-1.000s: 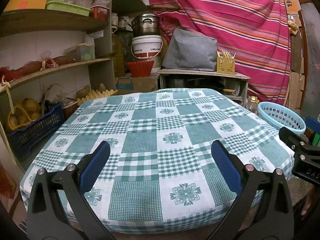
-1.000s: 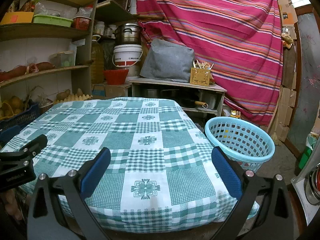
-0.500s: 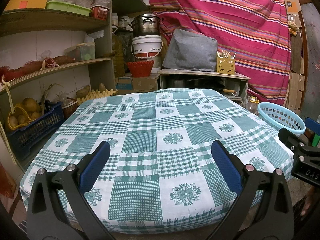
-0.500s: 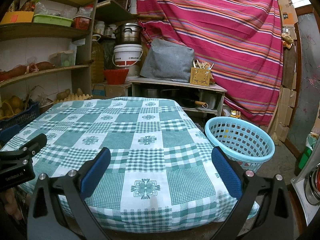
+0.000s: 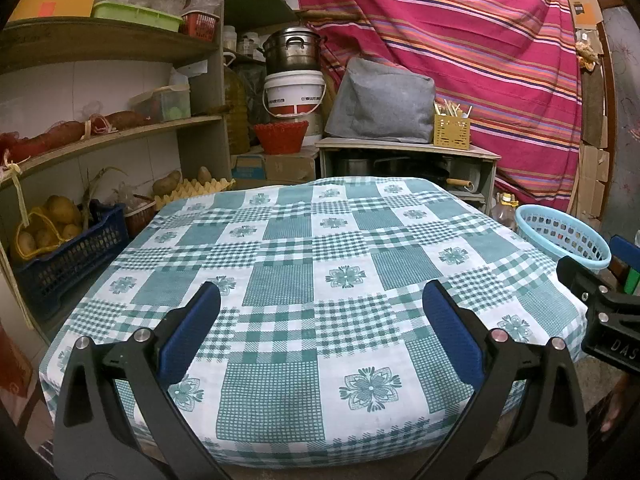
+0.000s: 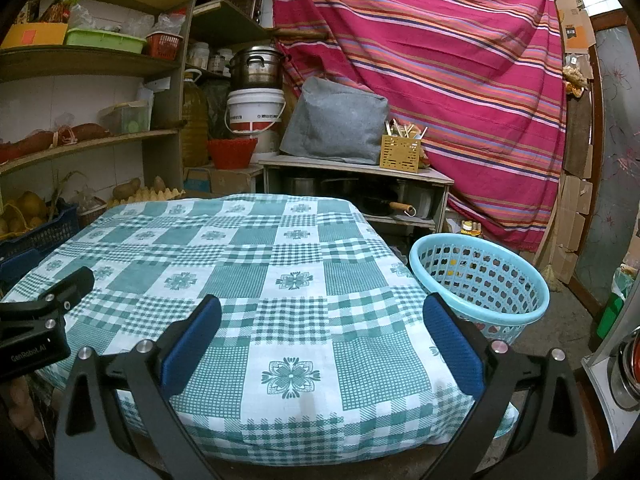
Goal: Collect trash
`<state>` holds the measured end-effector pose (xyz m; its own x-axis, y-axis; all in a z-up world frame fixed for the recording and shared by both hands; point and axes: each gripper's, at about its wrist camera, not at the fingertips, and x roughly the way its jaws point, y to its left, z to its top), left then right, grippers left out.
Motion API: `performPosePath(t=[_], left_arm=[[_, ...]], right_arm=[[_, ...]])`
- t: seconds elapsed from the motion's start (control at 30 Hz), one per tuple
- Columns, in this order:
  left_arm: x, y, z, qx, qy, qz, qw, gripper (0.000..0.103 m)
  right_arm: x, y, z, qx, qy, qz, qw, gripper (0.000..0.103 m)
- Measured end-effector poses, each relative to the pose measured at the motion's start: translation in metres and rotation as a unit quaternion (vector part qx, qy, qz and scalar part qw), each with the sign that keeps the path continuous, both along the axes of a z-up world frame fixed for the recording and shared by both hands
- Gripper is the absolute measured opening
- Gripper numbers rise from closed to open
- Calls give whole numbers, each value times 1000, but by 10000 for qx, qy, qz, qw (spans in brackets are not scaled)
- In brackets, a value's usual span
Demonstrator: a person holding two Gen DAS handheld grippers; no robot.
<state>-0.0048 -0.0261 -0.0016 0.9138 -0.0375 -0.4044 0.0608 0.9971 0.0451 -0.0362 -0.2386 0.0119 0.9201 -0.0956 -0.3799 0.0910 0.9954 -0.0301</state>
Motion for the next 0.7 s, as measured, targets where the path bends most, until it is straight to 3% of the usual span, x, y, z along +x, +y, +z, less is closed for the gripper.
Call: performPosePath(t=[0.7], left_arm=[[0, -1, 2, -1, -10, 1, 10000, 98]], right_arm=[[0, -1, 0, -4, 4, 4, 10000, 98]])
